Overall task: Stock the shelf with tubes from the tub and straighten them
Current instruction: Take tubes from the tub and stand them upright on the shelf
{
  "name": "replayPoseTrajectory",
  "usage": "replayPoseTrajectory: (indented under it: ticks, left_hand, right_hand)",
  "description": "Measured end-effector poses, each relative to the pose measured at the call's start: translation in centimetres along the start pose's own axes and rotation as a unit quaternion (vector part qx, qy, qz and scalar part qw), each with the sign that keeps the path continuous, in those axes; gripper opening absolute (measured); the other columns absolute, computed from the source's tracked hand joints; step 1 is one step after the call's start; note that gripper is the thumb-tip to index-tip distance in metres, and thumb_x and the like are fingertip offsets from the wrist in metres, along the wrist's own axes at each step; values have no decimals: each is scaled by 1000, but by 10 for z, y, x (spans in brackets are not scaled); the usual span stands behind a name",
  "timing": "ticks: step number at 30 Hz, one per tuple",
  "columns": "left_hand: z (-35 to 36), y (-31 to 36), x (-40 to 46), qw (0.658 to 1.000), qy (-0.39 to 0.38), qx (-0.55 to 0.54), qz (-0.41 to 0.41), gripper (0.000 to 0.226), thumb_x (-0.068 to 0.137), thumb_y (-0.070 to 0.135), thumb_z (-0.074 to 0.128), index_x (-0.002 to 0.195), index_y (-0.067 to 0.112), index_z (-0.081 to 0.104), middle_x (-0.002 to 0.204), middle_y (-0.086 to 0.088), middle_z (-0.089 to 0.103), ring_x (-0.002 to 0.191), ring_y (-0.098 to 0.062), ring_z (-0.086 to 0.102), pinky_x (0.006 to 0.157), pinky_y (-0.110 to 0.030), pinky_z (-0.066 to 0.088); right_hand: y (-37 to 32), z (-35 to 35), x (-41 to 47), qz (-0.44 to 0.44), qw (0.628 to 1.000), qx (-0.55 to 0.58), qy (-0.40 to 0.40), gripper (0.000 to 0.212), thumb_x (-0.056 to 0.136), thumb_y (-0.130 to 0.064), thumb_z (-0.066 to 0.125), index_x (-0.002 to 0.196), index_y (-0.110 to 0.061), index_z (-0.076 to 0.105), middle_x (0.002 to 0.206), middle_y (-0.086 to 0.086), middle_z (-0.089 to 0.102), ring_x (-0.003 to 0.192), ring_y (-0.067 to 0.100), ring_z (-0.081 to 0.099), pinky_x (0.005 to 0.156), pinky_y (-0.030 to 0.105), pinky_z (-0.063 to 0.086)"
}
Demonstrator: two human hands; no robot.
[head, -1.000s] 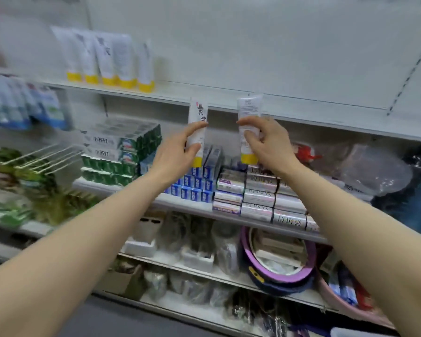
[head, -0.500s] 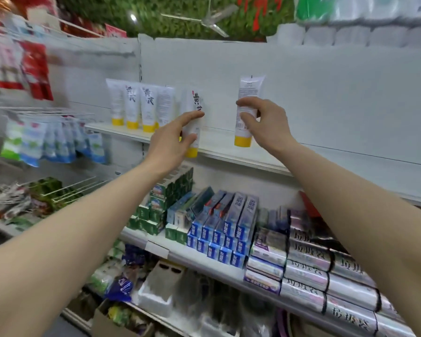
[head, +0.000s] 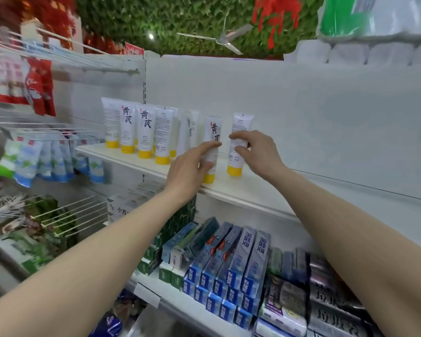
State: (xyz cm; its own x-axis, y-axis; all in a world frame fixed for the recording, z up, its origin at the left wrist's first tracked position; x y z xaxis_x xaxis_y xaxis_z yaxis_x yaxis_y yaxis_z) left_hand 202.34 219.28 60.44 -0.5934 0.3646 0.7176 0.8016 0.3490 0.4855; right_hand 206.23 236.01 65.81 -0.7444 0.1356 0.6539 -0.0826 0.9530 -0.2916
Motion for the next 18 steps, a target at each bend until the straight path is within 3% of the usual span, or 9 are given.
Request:
replayPoseTrajectory:
  ticks: [12, 18]
  left_hand:
    - [9, -4, 10, 999, 23, 32, 22, 45, 94, 26, 58, 134, 43, 47, 125, 10, 61, 101, -15, 59, 79, -35, 51]
    - [15, -9, 17, 999, 18, 27, 23, 44, 93, 25, 58, 133, 42, 48, 123, 13, 60, 98, -12, 59, 78, -38, 52]
  right_hand:
    - [5, 46, 38, 3, 1000, 13, -24, 23, 88, -24, 61, 111, -25, 67, 106, 9, 64, 101, 29, 59, 90, 42, 45]
    - [-4, 61, 53, -5, 999, 10, -40, 20, 86, -11, 55, 101, -12, 67, 102, 15, 63, 96, 33, 59, 83, 41, 46]
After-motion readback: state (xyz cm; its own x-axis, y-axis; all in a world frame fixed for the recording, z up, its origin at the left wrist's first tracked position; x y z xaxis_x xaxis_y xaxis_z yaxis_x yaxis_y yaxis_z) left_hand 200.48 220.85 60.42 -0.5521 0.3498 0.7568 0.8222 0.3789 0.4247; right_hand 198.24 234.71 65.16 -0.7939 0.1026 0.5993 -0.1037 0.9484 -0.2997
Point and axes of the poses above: each hand's wrist, its own x-axis towards the middle knuckle, its own z-axis out of the palm, y = z × x, the point moved 7 cm from there along x, towards the middle knuckle
